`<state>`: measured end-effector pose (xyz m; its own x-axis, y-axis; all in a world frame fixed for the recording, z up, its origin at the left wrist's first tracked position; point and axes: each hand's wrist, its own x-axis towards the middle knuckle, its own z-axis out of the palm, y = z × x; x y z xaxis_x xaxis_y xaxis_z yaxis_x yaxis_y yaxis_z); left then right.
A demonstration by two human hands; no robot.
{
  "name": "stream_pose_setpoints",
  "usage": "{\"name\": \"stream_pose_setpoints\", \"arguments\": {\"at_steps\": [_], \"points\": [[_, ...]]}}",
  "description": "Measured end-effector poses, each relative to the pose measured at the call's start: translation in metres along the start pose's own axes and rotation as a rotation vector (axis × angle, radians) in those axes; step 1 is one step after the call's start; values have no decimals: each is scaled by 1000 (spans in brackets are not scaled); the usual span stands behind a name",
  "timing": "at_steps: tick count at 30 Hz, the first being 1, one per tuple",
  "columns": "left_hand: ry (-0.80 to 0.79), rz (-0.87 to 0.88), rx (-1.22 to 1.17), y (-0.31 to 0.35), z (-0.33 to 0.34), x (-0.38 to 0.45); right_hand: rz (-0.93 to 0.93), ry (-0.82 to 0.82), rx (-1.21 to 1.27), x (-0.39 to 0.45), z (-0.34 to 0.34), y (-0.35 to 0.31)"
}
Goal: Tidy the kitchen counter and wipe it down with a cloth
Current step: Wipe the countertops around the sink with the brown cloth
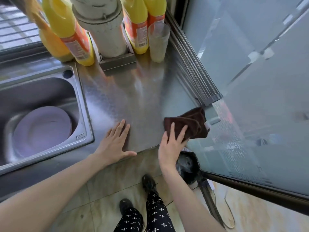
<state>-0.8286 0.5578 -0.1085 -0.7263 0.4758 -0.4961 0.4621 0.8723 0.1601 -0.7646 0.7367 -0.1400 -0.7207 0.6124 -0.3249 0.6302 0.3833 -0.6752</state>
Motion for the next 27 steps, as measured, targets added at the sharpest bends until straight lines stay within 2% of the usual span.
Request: {"name": "stream_pose_setpoints", "arguments": {"at_steps": [2, 5, 8, 10, 12, 14, 18, 20, 22, 25, 27], "points": [[37, 20, 8, -2, 7, -11, -139, -52, -210, -33, 16, -4], [115, 54, 10, -16, 18, -31, -366, -126, -522, -51, 6, -4], [99, 42, 28, -38, 18, -51, -460, -8, -707, -12, -19, 15], [119, -29, 27, -64, 20, -76, -472, -5, -757, 15, -25, 13], [139, -99, 3, -74, 23, -88, -361, -40, -736, 47, -41, 11], [177, -243, -51, -89, 29, -110, -308, -52, -722, 61, -37, -1], [253, -475, -136, -107, 44, -142, -264, 21, -565, 54, -8, -29], [253, -515, -139, -114, 48, -149, -326, -20, -510, 33, 17, -47], [235, -536, -150, -122, 50, -151, -455, -113, -430, 1, 47, -66], [205, -563, -184, -129, 51, -151, -525, -249, -242, -50, 85, -91], [207, -554, -188, -131, 51, -152, -595, -362, -221, -71, 96, -96]]}}
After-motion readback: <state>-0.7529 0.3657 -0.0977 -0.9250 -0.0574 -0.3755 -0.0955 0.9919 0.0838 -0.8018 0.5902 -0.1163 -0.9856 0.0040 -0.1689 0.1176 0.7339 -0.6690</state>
